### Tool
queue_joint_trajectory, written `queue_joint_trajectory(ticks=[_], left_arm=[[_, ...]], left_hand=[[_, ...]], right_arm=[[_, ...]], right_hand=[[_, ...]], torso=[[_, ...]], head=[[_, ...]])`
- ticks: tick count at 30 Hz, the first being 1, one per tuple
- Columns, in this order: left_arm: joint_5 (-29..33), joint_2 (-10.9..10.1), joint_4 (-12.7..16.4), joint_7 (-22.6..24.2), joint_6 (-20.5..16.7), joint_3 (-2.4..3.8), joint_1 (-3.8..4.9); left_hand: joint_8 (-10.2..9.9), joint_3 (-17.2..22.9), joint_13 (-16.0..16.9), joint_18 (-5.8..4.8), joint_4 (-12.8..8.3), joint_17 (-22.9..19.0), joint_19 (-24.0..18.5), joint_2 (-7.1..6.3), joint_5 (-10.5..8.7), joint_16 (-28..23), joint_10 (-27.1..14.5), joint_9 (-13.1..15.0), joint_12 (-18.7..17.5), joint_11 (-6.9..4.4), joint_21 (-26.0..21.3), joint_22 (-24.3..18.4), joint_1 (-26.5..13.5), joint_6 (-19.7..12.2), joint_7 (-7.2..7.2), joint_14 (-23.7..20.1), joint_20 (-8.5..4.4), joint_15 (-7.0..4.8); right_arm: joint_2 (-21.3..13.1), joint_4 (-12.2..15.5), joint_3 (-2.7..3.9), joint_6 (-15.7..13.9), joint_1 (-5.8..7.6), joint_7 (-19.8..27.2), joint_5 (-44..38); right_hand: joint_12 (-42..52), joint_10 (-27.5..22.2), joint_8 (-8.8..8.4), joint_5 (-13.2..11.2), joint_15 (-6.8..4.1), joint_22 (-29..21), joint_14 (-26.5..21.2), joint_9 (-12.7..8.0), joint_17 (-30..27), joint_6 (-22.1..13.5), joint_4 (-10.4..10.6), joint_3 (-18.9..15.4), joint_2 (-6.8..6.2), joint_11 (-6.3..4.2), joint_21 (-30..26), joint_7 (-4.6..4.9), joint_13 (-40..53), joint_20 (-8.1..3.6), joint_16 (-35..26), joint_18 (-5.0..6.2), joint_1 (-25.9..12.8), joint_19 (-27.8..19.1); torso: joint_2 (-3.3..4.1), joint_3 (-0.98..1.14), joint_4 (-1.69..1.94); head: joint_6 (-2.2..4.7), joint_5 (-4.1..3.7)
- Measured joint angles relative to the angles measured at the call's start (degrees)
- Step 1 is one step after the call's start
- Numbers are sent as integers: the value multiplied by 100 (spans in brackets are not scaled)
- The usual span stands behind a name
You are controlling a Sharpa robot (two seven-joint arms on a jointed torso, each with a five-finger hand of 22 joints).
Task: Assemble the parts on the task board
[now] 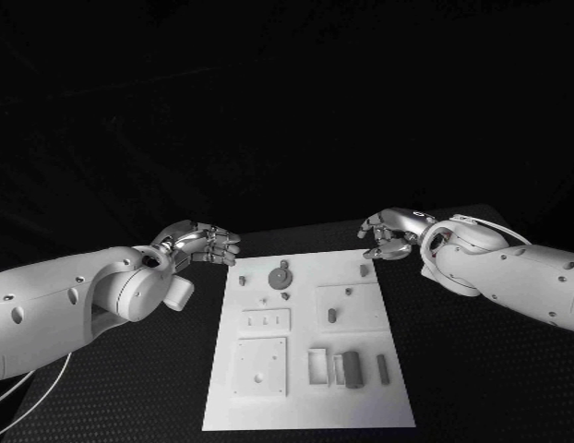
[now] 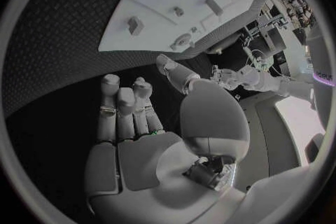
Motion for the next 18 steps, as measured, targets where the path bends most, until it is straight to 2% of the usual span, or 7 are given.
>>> queue_joint_trajectory(ticks=[3, 6, 13, 18], left_arm=[[0, 5, -1, 0, 13, -1, -7], [0, 16, -13, 1, 21, -1, -13], [0, 44, -28, 2, 47, -1, -32], [-1, 45, -44, 2, 60, -1, -39]], left_hand=[[0, 0, 0, -1, 0, 0, 0, 0, 0, -22, 0, 0, 0, 0, 0, 0, 0, 0, 0, 0, 0, 0], [0, -16, 0, 0, -16, 6, 0, 0, 0, -22, 0, 0, 0, 0, 0, -1, 0, 0, 0, 0, 0, 0], [0, -16, 4, -1, -16, 13, 0, 0, 0, -22, 0, -9, 0, 0, -23, 4, 0, 0, 0, 0, 0, 0], [0, -16, 4, -1, -16, 13, 0, 0, 0, -22, 0, -8, 0, 0, -23, 4, 0, 0, 0, 0, 0, 0]], right_arm=[[24, -166, -14, 22, -91, 68, 0], [72, -279, -20, 28, -178, 127, -1], [190, -474, -56, 94, -307, 237, -3], [223, -624, -56, 130, -348, 289, -3]], right_hand=[[-26, -6, -69, 0, 2, 0, -72, -37, -4, -59, -16, 9, -40, -5, -28, 59, -23, 57, 0, 50, 40, -58], [-26, -67, -100, 0, -2, 0, -120, -55, -9, -121, -19, 12, -68, 12, -49, 119, -31, 57, -23, 53, 68, -97], [-26, -94, -100, 0, 18, 0, -141, -60, -9, -123, -59, 20, -70, 10, -49, 120, -46, 78, -23, 53, 70, -119], [-26, -95, -100, 0, 37, 0, -159, -60, -9, -140, -58, 20, -70, 11, -49, 138, -47, 78, -23, 53, 70, -119]], torso=[[2, -3, -1], [5, -7, 2], [10, -28, 10], [12, -36, 12]], head=[[1, -30], [1, -58], [-18, -76], [-49, -54]])
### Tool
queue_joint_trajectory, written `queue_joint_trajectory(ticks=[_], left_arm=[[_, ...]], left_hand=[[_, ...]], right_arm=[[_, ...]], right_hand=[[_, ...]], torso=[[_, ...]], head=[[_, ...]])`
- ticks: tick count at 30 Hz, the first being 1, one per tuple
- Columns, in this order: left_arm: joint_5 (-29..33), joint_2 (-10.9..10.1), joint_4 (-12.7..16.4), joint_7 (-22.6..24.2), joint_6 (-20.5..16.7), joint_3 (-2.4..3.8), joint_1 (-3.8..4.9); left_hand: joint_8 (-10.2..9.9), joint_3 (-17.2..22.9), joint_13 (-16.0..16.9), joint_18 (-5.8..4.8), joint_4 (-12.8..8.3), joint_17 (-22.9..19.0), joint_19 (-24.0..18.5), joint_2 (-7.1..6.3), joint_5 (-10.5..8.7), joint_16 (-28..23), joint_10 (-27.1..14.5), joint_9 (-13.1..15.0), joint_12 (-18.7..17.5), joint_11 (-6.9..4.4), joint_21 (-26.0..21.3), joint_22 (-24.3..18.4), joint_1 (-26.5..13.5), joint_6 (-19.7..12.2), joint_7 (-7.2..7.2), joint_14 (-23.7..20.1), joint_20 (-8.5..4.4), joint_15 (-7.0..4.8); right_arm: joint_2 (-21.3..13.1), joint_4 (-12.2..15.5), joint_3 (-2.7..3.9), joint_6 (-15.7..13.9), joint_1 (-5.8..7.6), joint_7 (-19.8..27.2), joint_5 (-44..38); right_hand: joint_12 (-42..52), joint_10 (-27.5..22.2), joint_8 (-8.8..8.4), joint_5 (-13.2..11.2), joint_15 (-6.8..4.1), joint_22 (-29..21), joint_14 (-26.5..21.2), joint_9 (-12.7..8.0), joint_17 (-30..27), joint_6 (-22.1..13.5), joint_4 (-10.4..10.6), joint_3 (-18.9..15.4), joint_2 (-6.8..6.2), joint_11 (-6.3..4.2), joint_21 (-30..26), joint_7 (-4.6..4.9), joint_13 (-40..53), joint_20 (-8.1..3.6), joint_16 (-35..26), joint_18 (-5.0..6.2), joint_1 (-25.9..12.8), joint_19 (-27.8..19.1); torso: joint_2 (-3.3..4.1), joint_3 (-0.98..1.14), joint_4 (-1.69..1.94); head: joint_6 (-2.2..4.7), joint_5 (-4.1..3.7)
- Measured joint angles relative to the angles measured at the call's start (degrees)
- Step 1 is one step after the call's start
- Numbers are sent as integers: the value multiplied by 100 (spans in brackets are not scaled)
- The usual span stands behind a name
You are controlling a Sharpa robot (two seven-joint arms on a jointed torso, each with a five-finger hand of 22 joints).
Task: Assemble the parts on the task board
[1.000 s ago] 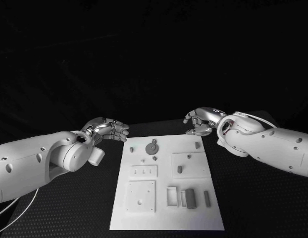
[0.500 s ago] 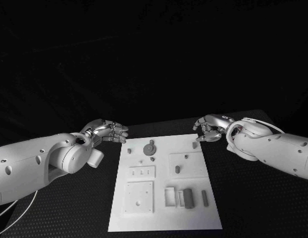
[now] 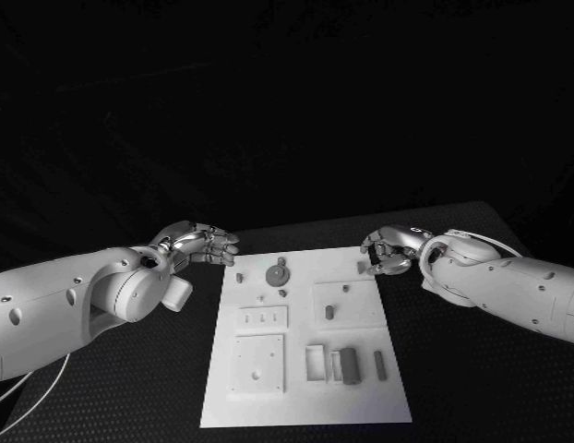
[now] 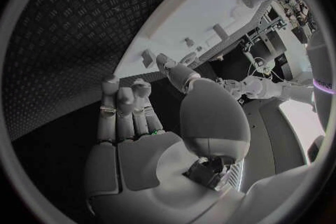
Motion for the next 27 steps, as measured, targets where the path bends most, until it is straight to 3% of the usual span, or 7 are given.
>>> queue_joint_trajectory(ticks=[10, 15, 27], left_arm=[[-1, 12, -13, 0, 17, 0, -7], [-1, 9, -14, 0, 25, 0, -10], [-11, -12, 1, -2, 32, 0, -11]], left_hand=[[0, 0, -1, 0, 0, 5, 0, 0, 0, -22, 0, -2, 0, 0, 0, -1, 0, 0, 0, 0, 0, 0], [0, 0, -1, 0, 0, 10, 0, 0, 0, -22, 0, -5, 0, 0, 0, -1, 0, 0, 0, 0, 0, 0], [0, 0, -2, 0, 0, 10, 0, 0, 0, -22, 0, -5, -22, 0, 0, 3, 0, 0, 0, 0, 0, 0]], right_arm=[[123, -144, 2, 40, -66, 54, 1], [188, -248, 2, 62, -117, 68, 9], [330, -412, 2, 72, -195, 112, 32]], right_hand=[[0, -31, 0, 0, 20, 0, -19, -3, -5, -2, 0, 0, 0, 31, -21, 2, -18, 20, 0, 0, 0, -20], [16, -38, 101, 0, 20, 0, -19, 30, -5, 56, 0, 0, 85, 38, -21, -56, -36, 21, 0, 0, -9, -19], [83, -38, 297, 0, -61, 0, 1, 102, -32, 59, -39, -40, 352, 38, -21, -59, -106, 21, 29, 1, -34, -20]], torso=[[5, -10, -5], [6, -14, -5], [9, -25, -6]], head=[[-23, 22], [-34, 26], [-76, 46]])
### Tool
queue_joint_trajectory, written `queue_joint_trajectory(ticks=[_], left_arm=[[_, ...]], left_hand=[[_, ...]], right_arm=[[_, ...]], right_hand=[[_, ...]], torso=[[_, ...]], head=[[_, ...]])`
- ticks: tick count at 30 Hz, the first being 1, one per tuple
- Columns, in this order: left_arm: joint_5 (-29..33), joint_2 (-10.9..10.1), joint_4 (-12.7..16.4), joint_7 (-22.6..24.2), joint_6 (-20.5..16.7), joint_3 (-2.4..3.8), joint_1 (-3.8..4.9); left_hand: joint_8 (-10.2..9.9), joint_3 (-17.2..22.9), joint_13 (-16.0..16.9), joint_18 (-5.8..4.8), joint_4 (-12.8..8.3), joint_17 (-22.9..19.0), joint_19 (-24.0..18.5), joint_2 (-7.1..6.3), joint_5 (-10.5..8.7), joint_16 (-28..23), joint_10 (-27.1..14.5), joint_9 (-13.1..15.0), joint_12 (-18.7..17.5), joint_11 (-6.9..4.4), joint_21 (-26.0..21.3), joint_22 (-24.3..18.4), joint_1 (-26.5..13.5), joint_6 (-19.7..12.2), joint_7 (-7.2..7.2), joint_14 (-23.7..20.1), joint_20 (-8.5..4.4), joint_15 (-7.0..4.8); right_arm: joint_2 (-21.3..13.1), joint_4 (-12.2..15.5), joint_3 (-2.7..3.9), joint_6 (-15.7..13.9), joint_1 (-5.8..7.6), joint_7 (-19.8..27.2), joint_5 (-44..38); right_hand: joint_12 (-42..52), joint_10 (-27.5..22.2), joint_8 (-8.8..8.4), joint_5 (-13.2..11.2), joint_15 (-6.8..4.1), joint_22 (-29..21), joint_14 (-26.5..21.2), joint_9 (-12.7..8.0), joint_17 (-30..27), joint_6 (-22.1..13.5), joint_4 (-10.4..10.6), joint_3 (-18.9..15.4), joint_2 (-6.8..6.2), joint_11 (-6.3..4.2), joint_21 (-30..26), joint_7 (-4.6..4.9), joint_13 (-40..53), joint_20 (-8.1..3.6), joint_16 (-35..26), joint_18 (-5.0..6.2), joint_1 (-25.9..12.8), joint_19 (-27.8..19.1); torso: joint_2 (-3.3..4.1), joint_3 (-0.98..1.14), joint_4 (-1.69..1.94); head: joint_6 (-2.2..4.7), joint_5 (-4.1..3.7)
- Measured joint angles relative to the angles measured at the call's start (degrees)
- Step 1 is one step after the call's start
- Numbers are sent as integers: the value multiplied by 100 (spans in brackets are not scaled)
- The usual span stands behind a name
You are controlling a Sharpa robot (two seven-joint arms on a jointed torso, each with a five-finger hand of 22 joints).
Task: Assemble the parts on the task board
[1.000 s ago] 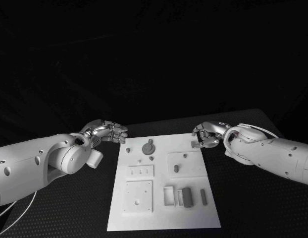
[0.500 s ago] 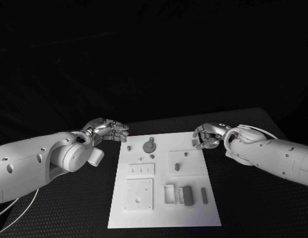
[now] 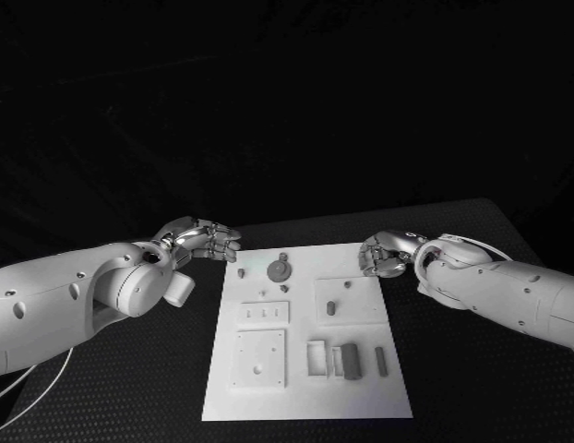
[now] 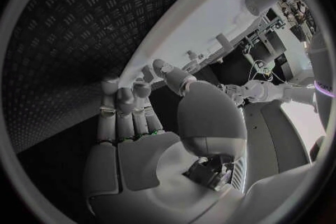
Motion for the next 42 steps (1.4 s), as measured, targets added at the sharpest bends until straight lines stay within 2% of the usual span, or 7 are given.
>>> queue_joint_trajectory(ticks=[17, 23, 26, 27, 33, 37, 42], left_arm=[[-9, 3, -7, -2, 7, 0, 0], [-10, 5, -9, -2, 10, 0, 0], [-10, 5, -9, -3, 11, 0, 0], [-11, 5, -9, -3, 12, 0, -1], [-11, 1, -8, -3, 15, 0, -1], [-12, -3, -6, -4, 17, 0, -1], [-13, -2, -7, -4, 20, 0, -1]], left_hand=[[0, 0, 4, 0, 0, 12, 0, 0, 0, 0, 0, -5, 0, 0, 0, -1, 0, 0, 0, 0, 0, 0], [0, 0, 4, 0, 0, 12, 0, 0, 0, 0, 0, -4, 0, 0, 0, 3, 0, 0, 0, 0, 0, 0], [0, 0, 3, 0, 0, 16, 0, 0, 0, -21, 0, -4, 0, 0, 0, 4, 0, 0, 0, 0, 0, 0], [0, 0, 4, 0, 0, 17, 0, 0, 0, -22, 0, -4, 0, 0, 0, 4, 0, 0, 0, 0, 0, 0], [0, 0, 9, 0, 0, 17, 0, 0, 0, -22, 0, -4, 0, 0, 0, 4, 0, 0, 0, 0, 0, 0], [0, 0, 8, 0, 0, 17, 0, 0, 0, -22, 0, -4, 0, 0, 0, 3, 0, 0, 0, 0, 0, 0], [0, 0, 8, 0, 0, 22, 0, 0, 0, -22, 0, -4, 0, 0, 0, 3, 0, 0, 0, 0, 0, 0]], right_arm=[[59, -100, 0, 1, -6, 24, 30], [88, -118, 0, -3, -7, 29, 32], [100, -121, 0, -5, -7, 30, 33], [104, -123, 0, -5, -8, 30, 33], [125, -139, 0, 1, -10, 30, 35], [133, -141, 0, 2, -15, 30, 35], [139, -147, 0, 3, -16, 30, 36]], right_hand=[[-1, 0, 28, 0, -47, 0, 8, 13, -6, 5, 0, 0, 88, 0, 0, -5, -25, -21, 27, 1, -43, 23], [20, 0, 87, 0, -81, 0, 43, 36, -12, 11, -9, -9, 196, 0, 34, -12, -46, -33, 27, 1, -68, 37], [41, 0, 101, 0, -88, 0, 51, 46, -18, 14, -16, -16, 208, 0, 34, -14, -50, -52, 27, 0, -57, 56], [43, 0, 121, 0, -102, 0, 65, 57, -18, 14, -16, -16, 260, 0, 34, -15, -58, -52, 50, 1, -72, 56], [43, 11, 199, 0, -132, 0, 91, 108, -26, 26, -32, -32, 382, -11, 34, -26, -78, -62, 49, 1, -91, 84], [43, 22, 207, 0, -160, 0, 76, 131, -32, 34, -48, -16, 397, -22, 34, -34, -86, -62, 49, 1, -81, 85], [43, 52, 266, 0, -185, 0, 101, 184, -36, 57, -115, -19, 564, -52, 56, -57, -104, -63, 49, 1, -66, 86]], torso=[[0, -5, -8], [0, -5, -9], [-2, -5, -8], [-2, -5, -8], [-5, -7, -8], [-7, -7, -8], [-7, -7, -9]], head=[[-47, 8], [-60, 3], [-69, 2], [-71, 2], [-79, 2], [-89, 7], [-99, 10]])
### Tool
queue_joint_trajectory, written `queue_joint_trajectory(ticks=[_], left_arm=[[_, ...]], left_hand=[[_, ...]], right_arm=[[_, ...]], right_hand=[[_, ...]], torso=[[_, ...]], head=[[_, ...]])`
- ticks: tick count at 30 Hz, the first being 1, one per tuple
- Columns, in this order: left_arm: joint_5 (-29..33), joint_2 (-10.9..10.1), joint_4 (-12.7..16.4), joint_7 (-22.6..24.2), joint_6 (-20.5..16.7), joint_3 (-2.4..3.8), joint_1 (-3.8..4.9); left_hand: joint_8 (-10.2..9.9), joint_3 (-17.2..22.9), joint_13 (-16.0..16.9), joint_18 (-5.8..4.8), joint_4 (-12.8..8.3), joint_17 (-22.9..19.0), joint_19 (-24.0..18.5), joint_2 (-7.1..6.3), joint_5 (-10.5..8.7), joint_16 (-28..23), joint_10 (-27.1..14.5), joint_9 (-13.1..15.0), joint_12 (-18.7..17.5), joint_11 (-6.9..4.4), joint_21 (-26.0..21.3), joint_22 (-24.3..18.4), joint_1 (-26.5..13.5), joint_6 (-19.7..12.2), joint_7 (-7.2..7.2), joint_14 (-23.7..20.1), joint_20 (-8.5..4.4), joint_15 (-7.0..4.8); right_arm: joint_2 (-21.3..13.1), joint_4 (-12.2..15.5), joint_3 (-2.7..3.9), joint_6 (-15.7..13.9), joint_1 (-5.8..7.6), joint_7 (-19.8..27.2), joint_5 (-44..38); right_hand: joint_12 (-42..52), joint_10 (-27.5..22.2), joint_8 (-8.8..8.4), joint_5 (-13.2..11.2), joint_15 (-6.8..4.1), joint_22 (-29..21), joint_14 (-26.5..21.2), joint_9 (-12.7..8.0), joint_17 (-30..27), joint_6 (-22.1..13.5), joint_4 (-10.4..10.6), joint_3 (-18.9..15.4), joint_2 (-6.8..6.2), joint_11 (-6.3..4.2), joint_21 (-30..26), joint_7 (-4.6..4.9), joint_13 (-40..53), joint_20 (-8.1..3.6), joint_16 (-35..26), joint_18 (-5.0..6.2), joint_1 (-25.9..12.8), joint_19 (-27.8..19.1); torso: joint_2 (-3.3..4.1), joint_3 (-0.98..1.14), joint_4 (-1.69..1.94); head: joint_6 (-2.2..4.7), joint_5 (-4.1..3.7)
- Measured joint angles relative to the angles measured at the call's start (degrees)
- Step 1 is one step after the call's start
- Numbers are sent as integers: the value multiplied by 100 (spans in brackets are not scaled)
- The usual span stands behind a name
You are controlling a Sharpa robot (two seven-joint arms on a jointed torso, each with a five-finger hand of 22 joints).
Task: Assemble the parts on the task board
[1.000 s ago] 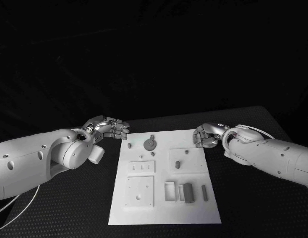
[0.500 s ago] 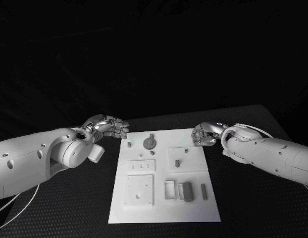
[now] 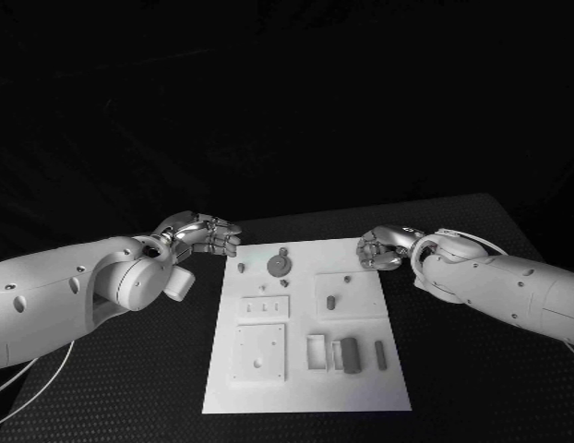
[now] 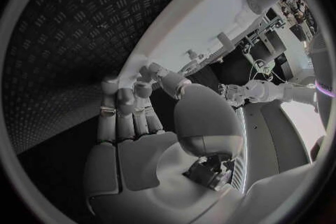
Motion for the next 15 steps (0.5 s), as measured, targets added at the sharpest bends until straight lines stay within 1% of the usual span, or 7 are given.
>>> queue_joint_trajectory(ticks=[2, 4, 8, 10, 11, 14, 15], left_arm=[[0, 1, -2, 0, 1, 0, 0], [-1, 1, -2, 0, 2, 0, 0], [-1, 0, -2, -1, 3, 0, 0], [-1, 0, -2, -1, 4, 0, 0], [-1, -1, -2, -1, 4, 0, 0], [-2, -1, -2, -1, 5, 0, 0], [-2, -1, -2, -2, 6, 0, 0]], left_hand=[[0, 0, 0, 0, 0, 1, 0, 0, 0, 0, 0, 0, 0, 0, 0, 0, 0, 0, 0, 0, 0, 0], [0, 0, 0, 0, 0, 1, 0, 0, 0, 0, 0, 0, 0, 0, 0, 0, 0, 0, 0, 0, 0, 0], [0, 0, 0, 0, 0, 1, 0, 0, 0, 0, 0, -5, 0, 0, 0, 0, 0, 0, 0, 0, 0, 0], [0, 0, -1, 0, 0, 1, 0, 0, 0, 0, 0, -5, 0, 0, 0, 5, 0, 0, 0, 0, 0, 0], [0, 0, -1, 0, 0, 3, 0, 0, 0, 0, 0, -5, 0, 0, 0, 5, 0, 0, 0, 0, 0, 0], [0, 0, -1, 0, 0, 7, 0, 0, 0, 0, 0, -5, 0, 0, 0, 5, 0, 0, 0, 0, 0, 0], [0, 0, -1, 0, 0, 7, 0, 0, 0, 0, 0, -5, 0, 0, 0, 5, 0, 0, 0, 0, 0, 0]], right_arm=[[0, -5, 0, 0, 0, 0, 1], [-2, -11, 0, 0, 0, 0, 1], [-7, -12, 0, 1, -1, -1, 2], [-7, -9, 0, -2, -2, -1, 2], [-7, -7, 0, -5, -3, -1, 6], [-8, -1, 0, -13, -5, -1, 32], [-8, 1, 0, -14, -5, -1, 44]], right_hand=[[0, 21, 27, 0, -1, 0, 0, 17, -2, 8, -19, 12, -2, -21, 0, -7, -1, 0, 0, 1, 1, 0], [0, 21, 28, 0, -4, 0, 3, 25, -2, 8, -19, 12, -2, -21, 0, -8, -7, 0, 0, 3, 1, 0], [0, 31, 67, 0, -30, 0, 29, 64, -2, 18, -66, 12, 46, -31, 0, -18, -16, -1, 0, 28, 48, 2], [-1, 52, 67, 0, -33, 0, 32, 89, -4, 34, -99, 12, 51, -52, 0, -34, -16, -19, 0, 29, 54, 20], [-1, 53, 100, 0, -33, 0, 32, 106, -8, 35, -115, 28, 69, -53, 0, -35, -22, -19, 0, 30, 71, 21], [23, 73, 106, 0, -34, 0, 32, 139, -9, 42, -114, 27, 82, -73, 0, -42, -23, -19, 24, 30, 85, 21], [34, 73, 128, 0, -34, 0, 33, 149, -9, 44, -114, 27, 106, -73, 0, -44, -23, -19, 34, 30, 108, 21]], torso=[[-1, -1, 0], [-1, -1, -1], [-2, -1, -2], [-3, -1, -2], [-3, -1, -3], [-3, -1, -3], [-3, -1, -3]], head=[[-2, 0], [-3, 1], [-5, 1], [-8, 1], [-9, 1], [-12, 2], [-12, 2]])
